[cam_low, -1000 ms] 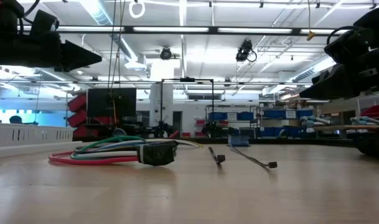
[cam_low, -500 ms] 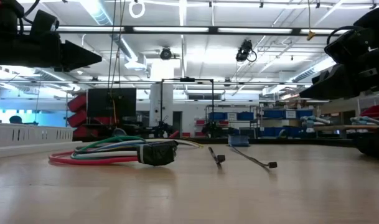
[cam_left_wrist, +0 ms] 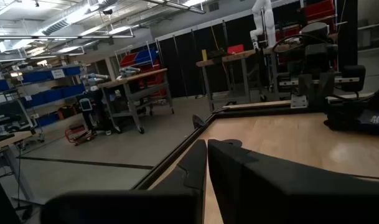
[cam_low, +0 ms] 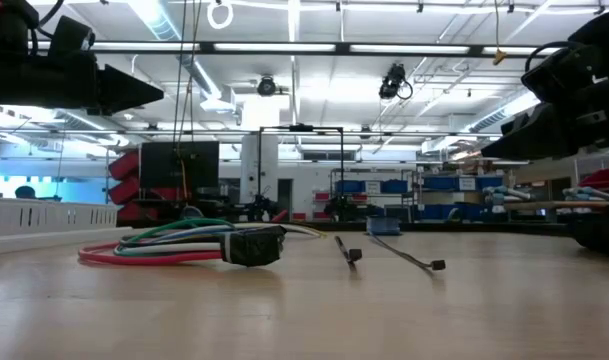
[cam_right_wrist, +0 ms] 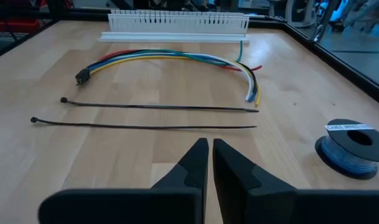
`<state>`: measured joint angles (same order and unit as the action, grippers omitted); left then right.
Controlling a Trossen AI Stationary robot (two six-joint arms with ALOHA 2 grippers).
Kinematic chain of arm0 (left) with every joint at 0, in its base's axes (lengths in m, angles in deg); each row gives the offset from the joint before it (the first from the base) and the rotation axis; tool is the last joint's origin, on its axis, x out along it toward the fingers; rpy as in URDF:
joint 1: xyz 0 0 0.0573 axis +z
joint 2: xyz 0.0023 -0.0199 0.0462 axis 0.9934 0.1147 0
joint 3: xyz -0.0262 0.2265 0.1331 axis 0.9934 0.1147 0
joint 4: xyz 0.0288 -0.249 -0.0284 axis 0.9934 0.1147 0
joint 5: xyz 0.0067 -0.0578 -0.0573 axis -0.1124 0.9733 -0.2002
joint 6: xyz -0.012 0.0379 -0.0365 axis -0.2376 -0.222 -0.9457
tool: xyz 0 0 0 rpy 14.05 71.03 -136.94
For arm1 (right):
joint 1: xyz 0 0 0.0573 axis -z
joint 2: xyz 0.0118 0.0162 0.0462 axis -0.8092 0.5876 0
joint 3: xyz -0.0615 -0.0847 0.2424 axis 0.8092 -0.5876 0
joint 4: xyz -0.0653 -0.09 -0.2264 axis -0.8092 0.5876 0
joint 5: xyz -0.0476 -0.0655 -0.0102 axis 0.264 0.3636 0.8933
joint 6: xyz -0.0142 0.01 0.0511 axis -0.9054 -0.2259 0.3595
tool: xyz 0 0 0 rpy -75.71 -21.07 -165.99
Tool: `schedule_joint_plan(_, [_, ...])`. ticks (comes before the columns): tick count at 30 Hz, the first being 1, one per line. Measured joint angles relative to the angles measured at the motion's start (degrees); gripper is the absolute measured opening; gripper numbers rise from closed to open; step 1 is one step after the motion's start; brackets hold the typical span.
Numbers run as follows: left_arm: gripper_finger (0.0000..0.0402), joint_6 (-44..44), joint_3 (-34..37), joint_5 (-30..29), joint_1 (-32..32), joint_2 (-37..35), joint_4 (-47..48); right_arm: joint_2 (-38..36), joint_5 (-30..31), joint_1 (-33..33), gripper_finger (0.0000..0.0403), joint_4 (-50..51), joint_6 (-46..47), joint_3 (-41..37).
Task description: Ziptie cables
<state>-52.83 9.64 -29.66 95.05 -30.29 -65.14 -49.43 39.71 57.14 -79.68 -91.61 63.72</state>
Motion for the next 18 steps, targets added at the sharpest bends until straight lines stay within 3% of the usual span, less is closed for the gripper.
schedule_joint_plan(9, [0.001, 0.0, 0.0, -0.1, 0.0, 0.0, -0.3, 0.0, 0.0, 0.0, 0.002, -3.2, -0.8, 0.0])
schedule_joint_plan(18, [0.001, -1.5, 0.0, -1.3, 0.0, 0.0, -9.1, 0.0, 0.0, 0.0, 0.002, -11.3, -1.0, 0.0])
